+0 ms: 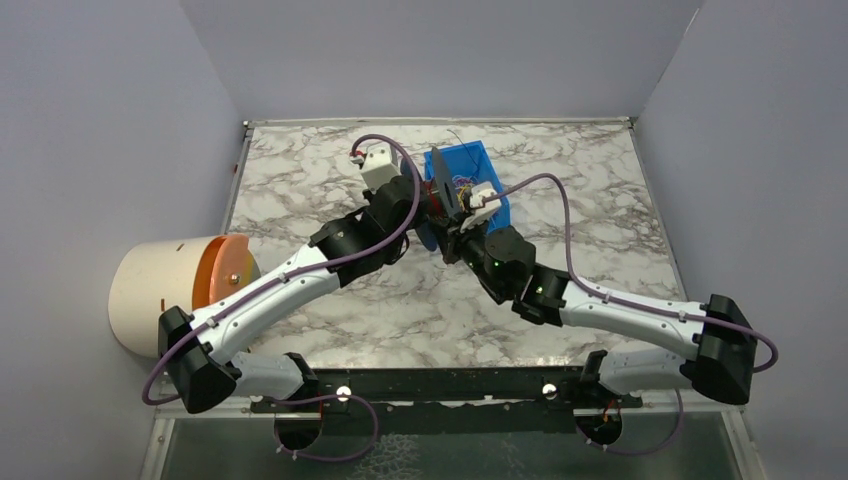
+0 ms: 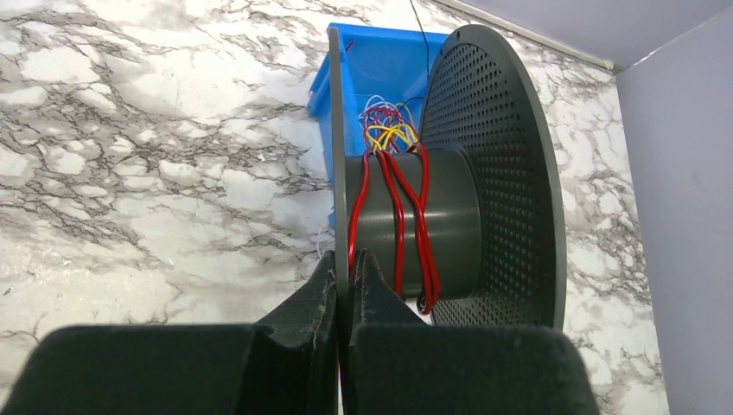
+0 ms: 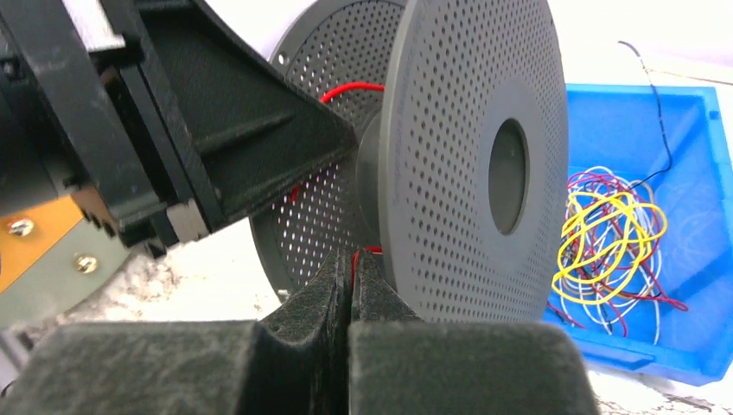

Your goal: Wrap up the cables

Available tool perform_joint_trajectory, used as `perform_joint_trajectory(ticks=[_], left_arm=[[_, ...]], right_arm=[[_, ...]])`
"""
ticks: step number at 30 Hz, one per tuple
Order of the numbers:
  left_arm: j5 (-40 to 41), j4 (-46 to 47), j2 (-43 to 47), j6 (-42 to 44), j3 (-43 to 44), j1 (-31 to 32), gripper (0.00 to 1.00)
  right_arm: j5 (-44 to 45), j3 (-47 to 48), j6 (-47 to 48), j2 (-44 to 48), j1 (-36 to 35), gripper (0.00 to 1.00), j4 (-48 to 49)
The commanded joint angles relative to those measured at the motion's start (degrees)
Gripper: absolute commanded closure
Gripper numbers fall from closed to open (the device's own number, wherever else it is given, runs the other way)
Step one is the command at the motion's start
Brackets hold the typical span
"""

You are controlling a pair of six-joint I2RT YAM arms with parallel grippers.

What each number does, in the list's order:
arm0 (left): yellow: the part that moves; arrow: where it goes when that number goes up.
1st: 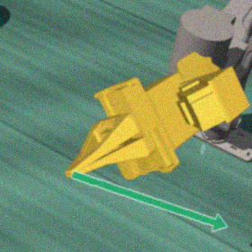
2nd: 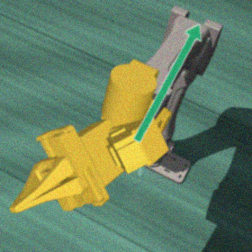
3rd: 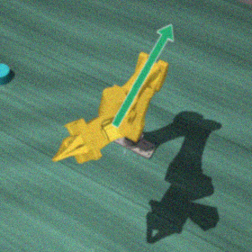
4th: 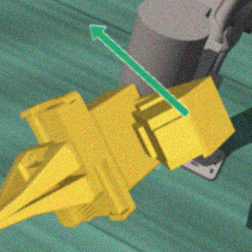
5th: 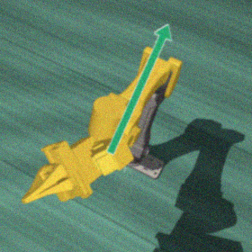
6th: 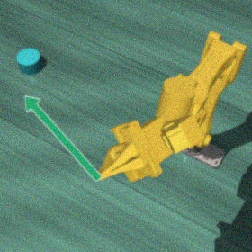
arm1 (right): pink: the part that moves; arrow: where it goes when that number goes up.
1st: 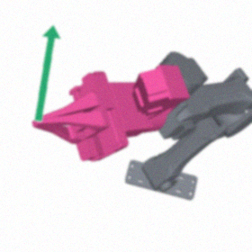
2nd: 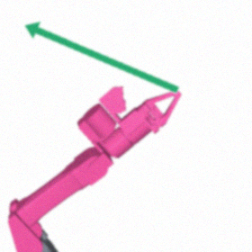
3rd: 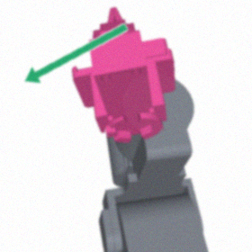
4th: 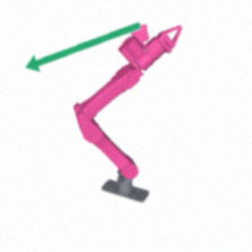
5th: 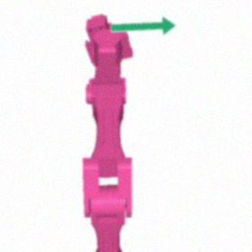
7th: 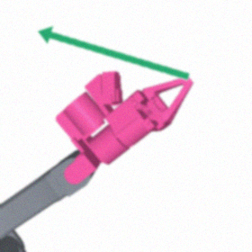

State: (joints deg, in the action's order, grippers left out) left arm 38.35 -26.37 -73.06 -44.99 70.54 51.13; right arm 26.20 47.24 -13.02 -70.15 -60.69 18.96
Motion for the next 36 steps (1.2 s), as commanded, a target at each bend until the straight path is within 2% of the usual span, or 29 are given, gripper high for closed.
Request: perform_joint_trajectory(ticks=[1,7,19,30,36], left_arm=[[-0.37,-0.61,-0.41,2.49,0.78,0.90,1.00],[3.35,-1.23,-1.66,4.99,0.62,3.10,1.00],[7.61,-1.46,-1.68,5.79,0.40,7.36,1.00],[3.18,-1.34,0.52,5.75,1.91,7.75,1.00],[3.29,-1.21,1.26,5.60,1.13,7.75,1.00]], right_arm=[[9.53,5.62,3.21,-2.70,0.31,0.99,4.95],[14.96,10.71,2.33,-6.69,0.30,0.99,1.58],[23.91,16.93,-6.56,-12.44,0.28,0.99,-7.38],[23.63,16.42,-8.10,-13.08,0.30,0.99,-5.38],[21.27,15.42,-9.36,-11.98,0.33,0.99,-5.81]])
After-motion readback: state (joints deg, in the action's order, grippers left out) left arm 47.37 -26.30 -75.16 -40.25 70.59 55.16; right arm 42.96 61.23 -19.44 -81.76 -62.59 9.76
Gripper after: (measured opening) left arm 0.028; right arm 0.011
